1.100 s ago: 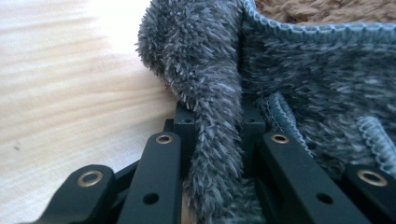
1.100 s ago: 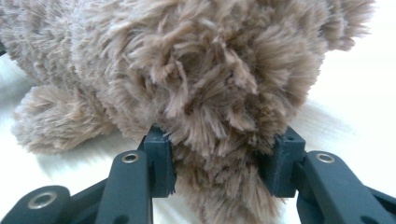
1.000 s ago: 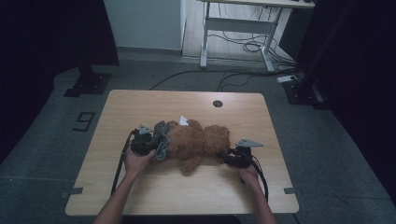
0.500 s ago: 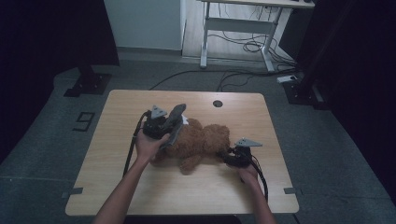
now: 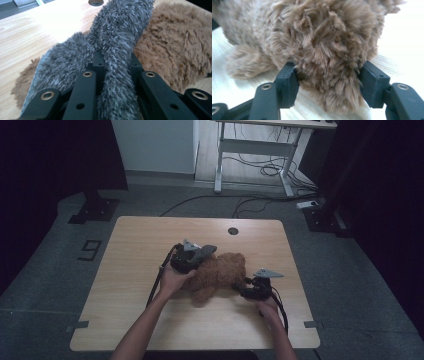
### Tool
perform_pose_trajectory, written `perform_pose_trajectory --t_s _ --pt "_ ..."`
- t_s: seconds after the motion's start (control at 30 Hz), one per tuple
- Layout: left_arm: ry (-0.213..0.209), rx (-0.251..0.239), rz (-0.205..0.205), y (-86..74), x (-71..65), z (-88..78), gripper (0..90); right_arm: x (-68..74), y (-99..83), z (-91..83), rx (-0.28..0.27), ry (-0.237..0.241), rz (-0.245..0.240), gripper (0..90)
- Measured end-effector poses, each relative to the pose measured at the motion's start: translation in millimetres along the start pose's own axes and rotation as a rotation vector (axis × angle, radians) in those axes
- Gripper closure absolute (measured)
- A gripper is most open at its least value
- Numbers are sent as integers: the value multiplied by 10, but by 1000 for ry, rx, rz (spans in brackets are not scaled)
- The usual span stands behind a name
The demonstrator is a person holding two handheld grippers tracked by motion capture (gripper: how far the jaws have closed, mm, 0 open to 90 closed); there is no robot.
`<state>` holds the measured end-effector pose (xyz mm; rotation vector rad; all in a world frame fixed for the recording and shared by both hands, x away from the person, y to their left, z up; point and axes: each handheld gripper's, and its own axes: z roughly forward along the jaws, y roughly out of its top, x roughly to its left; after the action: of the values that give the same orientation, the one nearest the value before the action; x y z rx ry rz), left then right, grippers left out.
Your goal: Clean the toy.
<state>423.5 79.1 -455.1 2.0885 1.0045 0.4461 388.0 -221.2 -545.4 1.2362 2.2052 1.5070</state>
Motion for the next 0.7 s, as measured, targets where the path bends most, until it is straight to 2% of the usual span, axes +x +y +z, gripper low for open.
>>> perform_pose_trajectory --t_s 0.07,0.17,0.27,0.4,0.5,0.6,0.7 --pt "-14 -12 -3 -69 -28 -15 754 12 21 -67 -11 3 7 315" --pt "-19 -36 0 -154 -75 -46 758 22 103 -215 -56 7 27 228" --pt "-26 -63 7 -257 -150 -92 761 49 186 -259 -87 2 39 167" --pt "-27 -96 30 -396 -254 -167 762 110 273 -181 -87 9 28 128" --pt "-33 -110 35 -460 -289 -205 762 136 278 -61 -58 27 18 112" --pt "-49 -120 21 -496 -295 -224 762 134 241 -10 -47 43 25 169" --pt "-60 -125 18 -514 -322 -245 760 139 188 -32 -41 41 6 316"
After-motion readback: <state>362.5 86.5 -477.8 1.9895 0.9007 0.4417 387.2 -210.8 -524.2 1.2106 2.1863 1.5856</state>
